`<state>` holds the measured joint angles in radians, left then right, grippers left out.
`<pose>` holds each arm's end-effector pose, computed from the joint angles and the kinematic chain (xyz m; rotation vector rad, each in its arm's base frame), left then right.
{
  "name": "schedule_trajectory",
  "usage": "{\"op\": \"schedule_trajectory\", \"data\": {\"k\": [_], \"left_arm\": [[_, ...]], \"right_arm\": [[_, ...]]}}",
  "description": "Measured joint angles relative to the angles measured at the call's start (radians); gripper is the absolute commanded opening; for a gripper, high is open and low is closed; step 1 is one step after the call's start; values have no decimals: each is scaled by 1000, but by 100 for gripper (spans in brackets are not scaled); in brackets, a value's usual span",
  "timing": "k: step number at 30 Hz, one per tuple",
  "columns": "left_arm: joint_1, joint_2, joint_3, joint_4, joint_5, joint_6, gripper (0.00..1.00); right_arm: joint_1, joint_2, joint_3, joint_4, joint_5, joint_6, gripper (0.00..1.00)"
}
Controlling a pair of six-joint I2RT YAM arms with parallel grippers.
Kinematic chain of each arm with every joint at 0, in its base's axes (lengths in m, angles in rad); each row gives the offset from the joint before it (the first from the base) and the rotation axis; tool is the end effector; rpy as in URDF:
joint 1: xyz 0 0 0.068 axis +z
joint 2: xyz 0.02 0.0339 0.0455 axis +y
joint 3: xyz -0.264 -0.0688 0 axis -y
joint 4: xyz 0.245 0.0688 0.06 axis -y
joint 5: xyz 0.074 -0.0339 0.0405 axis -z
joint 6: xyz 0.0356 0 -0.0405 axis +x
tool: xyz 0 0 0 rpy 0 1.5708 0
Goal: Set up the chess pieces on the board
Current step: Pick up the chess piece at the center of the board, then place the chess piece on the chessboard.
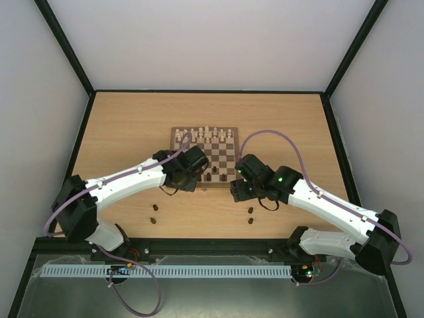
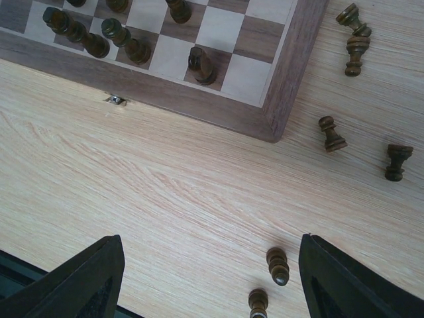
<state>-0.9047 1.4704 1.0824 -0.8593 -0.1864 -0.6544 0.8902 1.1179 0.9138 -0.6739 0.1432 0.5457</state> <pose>0.1768 -0.2142 0.2357 0.3048 2.7625 -0.1340 0.1464 0.1727 0.2759 -0.3635 2.4654 0.4570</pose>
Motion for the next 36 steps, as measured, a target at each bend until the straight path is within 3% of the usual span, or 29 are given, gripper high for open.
{"op": "schedule_trajectory", "data": {"k": [5,14,36], "left_arm": [[48,101,107,2,-11,74,3],[90,216,163,18,-8,150,3],[113,294,185,106,27,182,6]], "right_arm": [[0,-2,-3,0,-2,0,73],[0,-11,-3,7,-5,-3,73],[0,-11,-8,15,-23,-8,73]]}}
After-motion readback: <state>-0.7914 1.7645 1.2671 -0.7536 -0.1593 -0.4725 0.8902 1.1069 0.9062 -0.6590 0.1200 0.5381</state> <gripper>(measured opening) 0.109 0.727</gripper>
